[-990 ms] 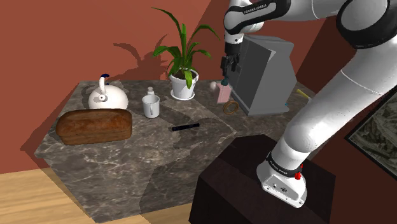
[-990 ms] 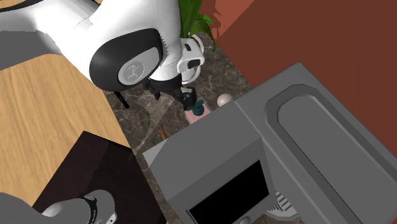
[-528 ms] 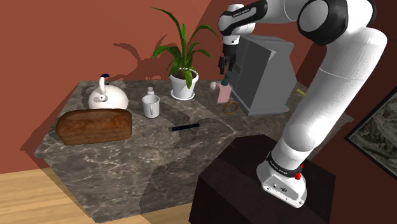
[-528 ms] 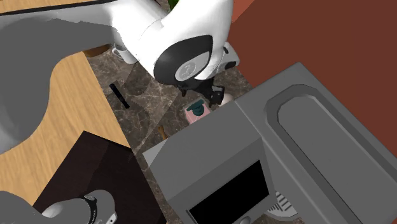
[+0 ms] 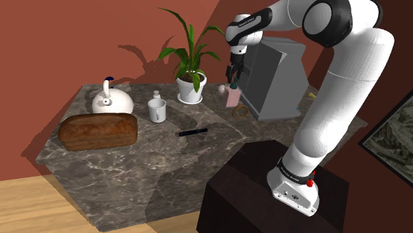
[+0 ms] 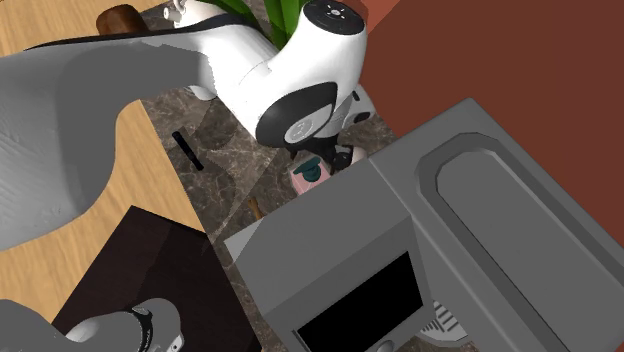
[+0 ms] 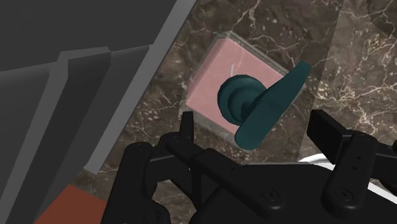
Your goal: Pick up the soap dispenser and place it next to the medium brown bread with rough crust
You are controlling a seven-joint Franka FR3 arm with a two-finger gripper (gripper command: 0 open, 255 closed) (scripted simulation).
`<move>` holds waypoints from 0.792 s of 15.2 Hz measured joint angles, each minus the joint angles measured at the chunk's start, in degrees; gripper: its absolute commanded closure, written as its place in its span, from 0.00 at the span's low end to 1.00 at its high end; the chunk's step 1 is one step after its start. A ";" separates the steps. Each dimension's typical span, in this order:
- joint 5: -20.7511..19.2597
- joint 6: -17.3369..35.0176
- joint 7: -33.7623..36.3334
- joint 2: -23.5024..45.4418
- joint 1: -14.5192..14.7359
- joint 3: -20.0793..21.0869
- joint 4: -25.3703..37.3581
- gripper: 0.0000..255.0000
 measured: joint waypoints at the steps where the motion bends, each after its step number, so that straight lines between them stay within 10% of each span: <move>1: -0.01 0.25 -0.02 -0.03 -0.01 -0.01 -0.28 0.00; 6: 0.01 0.55 -0.09 0.02 -0.05 -0.03 -0.49 0.00; 7: 0.01 0.55 -0.09 0.02 -0.05 -0.03 -0.49 1.00; 12: 0.01 0.55 -0.09 0.01 -0.04 -0.03 -0.47 1.00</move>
